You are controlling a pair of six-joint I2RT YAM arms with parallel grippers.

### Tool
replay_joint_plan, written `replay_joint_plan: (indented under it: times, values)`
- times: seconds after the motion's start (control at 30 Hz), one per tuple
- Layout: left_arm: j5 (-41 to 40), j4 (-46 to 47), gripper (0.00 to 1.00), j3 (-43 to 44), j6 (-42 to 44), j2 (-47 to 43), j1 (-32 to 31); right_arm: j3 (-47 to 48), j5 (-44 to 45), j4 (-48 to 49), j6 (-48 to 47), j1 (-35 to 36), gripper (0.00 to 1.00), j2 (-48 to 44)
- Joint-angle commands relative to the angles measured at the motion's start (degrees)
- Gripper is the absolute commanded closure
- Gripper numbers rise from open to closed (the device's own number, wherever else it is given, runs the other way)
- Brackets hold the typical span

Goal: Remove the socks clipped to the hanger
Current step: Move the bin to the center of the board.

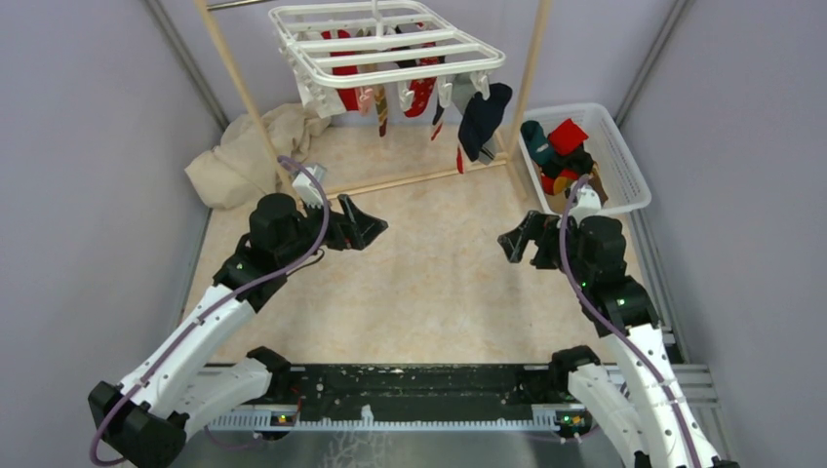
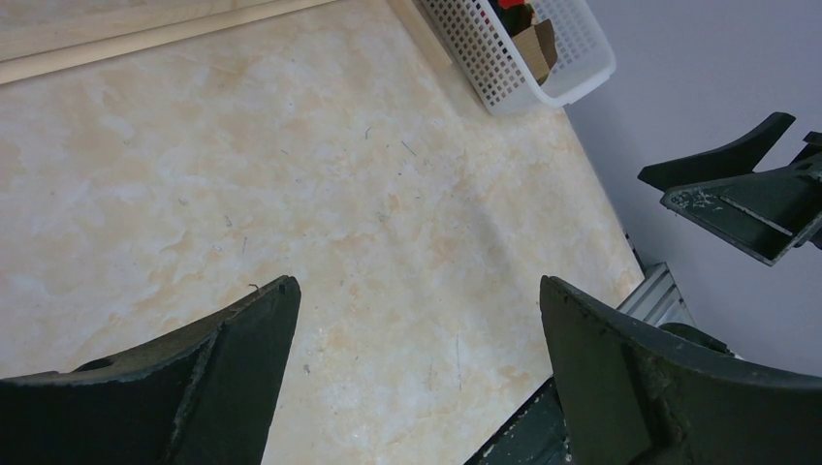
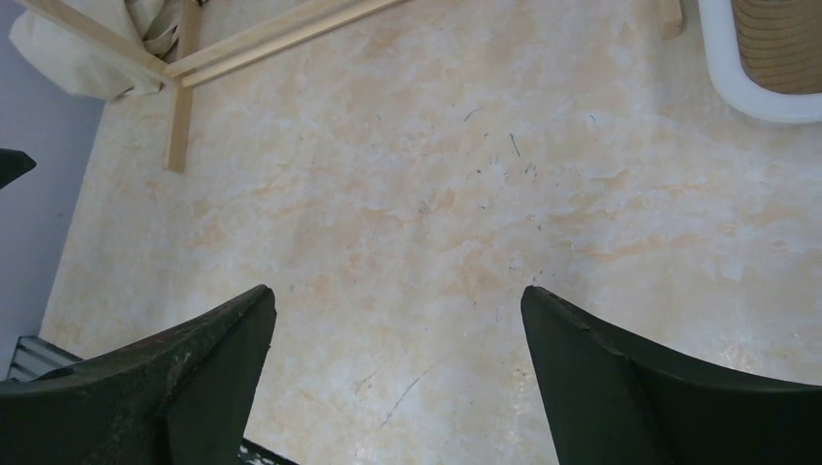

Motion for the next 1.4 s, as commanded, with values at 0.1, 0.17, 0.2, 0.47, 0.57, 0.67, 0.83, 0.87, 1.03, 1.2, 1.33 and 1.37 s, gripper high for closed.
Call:
replay_joint_plan:
  times: [0.1,0.17,0.2,0.47,0.57,0.67,0.83,0.87,1.03,1.2,1.33,1.37]
  values:
    - [0.8,0.0,0.01,0.9,0.5,0.0,-0.2,5.6,2.5,0.3,-2.1,0.5,0.02,3.2]
    - [0.7,-0.2,0.01,1.3,0.6,0.2,-0.2,6.6,3.1,0.1,-2.2,0.5,0.02,4.6]
    - [0.5,-0.8,0.01,1.6,0.6,0.2,-0.1,7.2,3.4,0.2,-2.1,0.6,0.02,5.1]
    - [-2.5,-3.5,0.01,4.5,0.6,0.3,-0.2,13.9,13.9,-2.5,-0.9,0.5,0.01,11.5]
    - [-4.0,-4.5,0.01,5.5,0.6,0.1,-0.1,16.7,18.2,-3.2,-1.7,0.5,0.01,14.2]
    - [-3.9,-4.1,0.01,5.9,1.2,0.2,-0.2,19.9,22.6,-3.9,-2.3,0.4,0.02,17.1]
    - [-2.7,-5.0,0.01,7.0,2.1,2.6,-0.2,25.8,27.8,-5.9,-3.1,-2.2,0.02,24.2]
    - [-2.3,-5.3,0.01,6.9,2.2,3.1,-0.2,26.9,26.6,-6.3,-3.0,-4.2,0.04,25.8]
    - [-0.2,-4.4,0.01,5.7,1.9,4.5,-0.1,27.7,18.1,-4.0,-1.6,-14.7,0.18,31.6]
    - [-0.1,-4.1,0.01,4.6,1.7,4.1,0.0,28.3,16.6,-1.3,-1.2,-16.1,0.25,38.3]
    - [-0.5,-4.1,0.01,4.0,1.5,3.7,0.0,27.7,15.2,2.8,-1.1,-16.1,0.29,43.1]
    - [-0.5,-4.2,0.01,3.9,1.6,3.7,0.0,27.4,15.7,3.7,-1.4,-16.1,0.29,44.1]
